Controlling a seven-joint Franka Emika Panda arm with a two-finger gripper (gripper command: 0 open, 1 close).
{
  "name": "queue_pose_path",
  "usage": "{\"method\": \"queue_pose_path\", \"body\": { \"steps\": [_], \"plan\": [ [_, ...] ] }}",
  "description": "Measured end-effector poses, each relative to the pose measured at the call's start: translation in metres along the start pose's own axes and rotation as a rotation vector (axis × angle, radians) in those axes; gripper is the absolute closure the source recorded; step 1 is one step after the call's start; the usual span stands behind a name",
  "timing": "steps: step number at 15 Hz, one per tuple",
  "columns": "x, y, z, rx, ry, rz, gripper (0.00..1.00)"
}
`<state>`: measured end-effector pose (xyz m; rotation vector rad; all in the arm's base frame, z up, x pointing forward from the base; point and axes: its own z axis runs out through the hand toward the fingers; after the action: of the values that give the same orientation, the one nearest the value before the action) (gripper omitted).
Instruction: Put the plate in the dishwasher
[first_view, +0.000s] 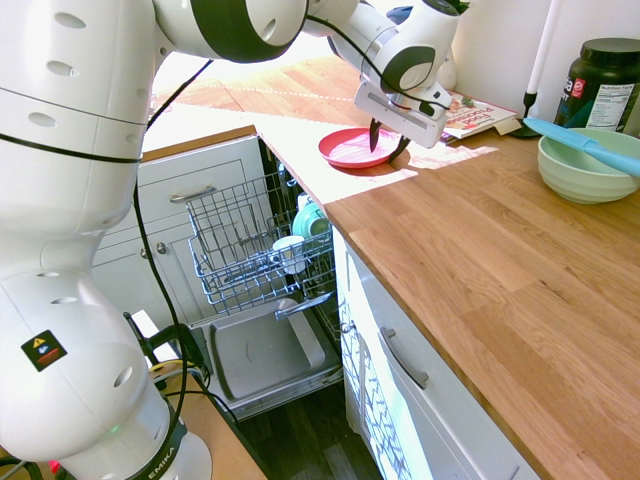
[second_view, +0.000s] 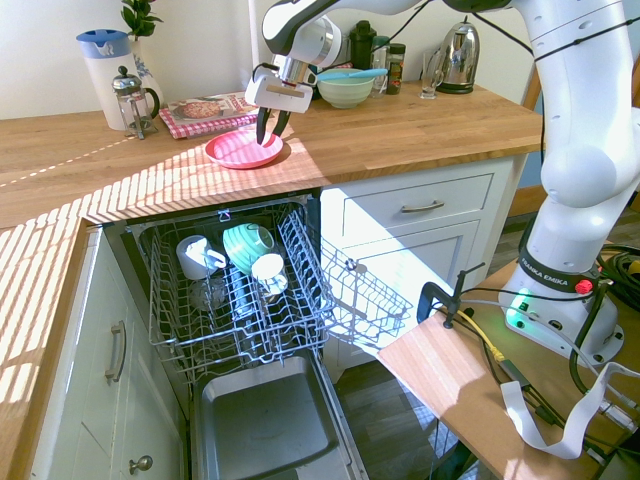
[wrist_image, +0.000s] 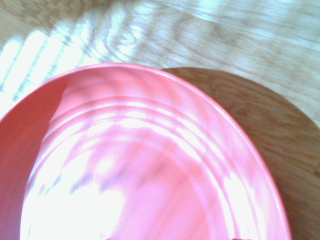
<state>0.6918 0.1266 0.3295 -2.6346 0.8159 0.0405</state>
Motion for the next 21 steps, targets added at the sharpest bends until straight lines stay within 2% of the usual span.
{"method": "queue_pose_path", "body": {
  "steps": [10,13,15,18,21],
  "plan": [
    [0.015,-0.002,-0.003,-0.007,-0.012,-0.015,1.00],
    [0.027,0.006,-0.019,-0.043,0.041,-0.035,1.00],
    [0.031,-0.001,-0.049,-0.087,0.115,-0.084,1.00],
    [-0.019,-0.075,-0.096,-0.153,0.223,-0.213,1.00],
    [-0.146,-0.176,-0.086,-0.274,0.311,-0.361,1.00]
  ]
}}
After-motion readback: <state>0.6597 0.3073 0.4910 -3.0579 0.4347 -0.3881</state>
